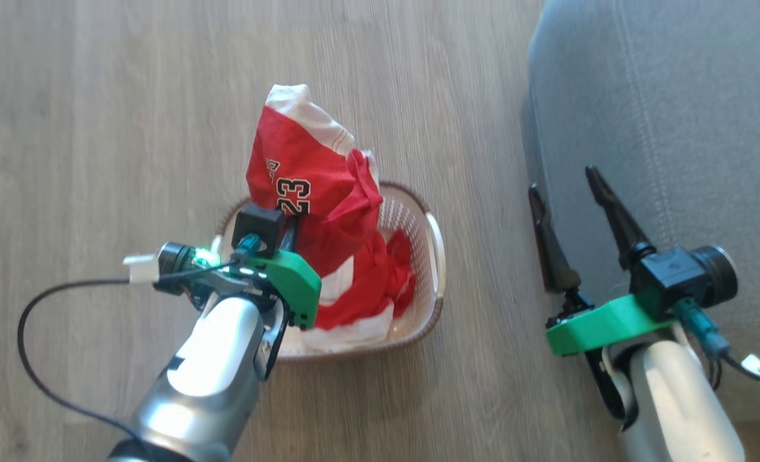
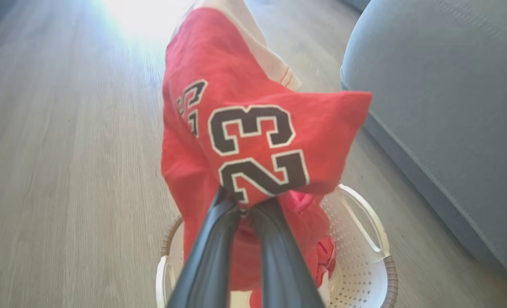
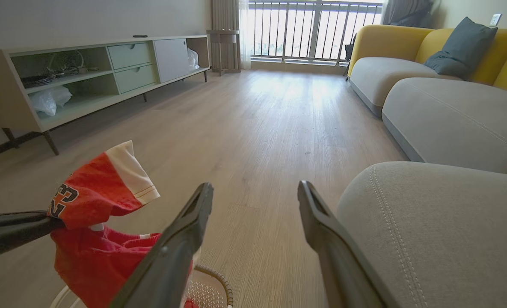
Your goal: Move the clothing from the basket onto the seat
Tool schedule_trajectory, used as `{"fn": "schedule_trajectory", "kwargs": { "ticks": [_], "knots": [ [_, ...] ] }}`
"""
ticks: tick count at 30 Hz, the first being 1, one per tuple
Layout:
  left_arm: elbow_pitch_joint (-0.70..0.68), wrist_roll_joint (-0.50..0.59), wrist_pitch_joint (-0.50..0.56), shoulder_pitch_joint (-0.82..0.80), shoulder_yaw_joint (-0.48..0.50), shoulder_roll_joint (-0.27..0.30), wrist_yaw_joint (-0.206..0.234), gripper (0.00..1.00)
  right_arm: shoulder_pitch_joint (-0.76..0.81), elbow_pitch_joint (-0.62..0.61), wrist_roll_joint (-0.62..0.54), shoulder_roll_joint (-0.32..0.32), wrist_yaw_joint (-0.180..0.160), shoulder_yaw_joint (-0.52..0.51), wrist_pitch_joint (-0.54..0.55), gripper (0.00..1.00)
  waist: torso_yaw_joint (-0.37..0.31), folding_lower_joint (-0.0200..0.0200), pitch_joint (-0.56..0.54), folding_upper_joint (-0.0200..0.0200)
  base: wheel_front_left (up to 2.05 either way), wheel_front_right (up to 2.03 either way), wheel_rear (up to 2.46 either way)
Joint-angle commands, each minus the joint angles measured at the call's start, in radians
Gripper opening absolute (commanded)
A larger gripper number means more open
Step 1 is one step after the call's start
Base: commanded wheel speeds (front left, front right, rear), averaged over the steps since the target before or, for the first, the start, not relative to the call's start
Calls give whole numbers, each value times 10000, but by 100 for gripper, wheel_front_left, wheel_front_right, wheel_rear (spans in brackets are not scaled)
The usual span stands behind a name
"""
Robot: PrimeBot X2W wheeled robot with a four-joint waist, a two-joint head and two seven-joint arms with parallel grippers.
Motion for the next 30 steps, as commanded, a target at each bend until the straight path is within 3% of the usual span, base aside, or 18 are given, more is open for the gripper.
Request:
{"fn": "schedule_trajectory", "kwargs": {
  "ticks": [1, 17, 22, 30],
  "knots": [
    [-665, 136, -126, 55, 500, 204, 39, 0, 110, -286, 41, -83, 0, 343, -7, 100, 134, 1, -733, -1, 0, 0, 0],
    [-4557, 681, -127, 2469, 2365, 138, -60, 0, 1201, -584, 543, -83, 0, 774, -7, 100, -83, 1, -2357, -1, 0, 0, 0],
    [-5554, 864, -127, 3065, 2450, 110, -301, 0, 1437, -560, 478, -83, 0, 884, -7, 100, -91, 1, -2681, -1, 0, 0, 0],
    [-6769, 671, -127, 3109, 2110, 101, -299, 0, 1560, -527, 358, -83, 0, 970, -7, 100, 7, 1, -2898, -1, 0, 0, 0]
  ]
}}
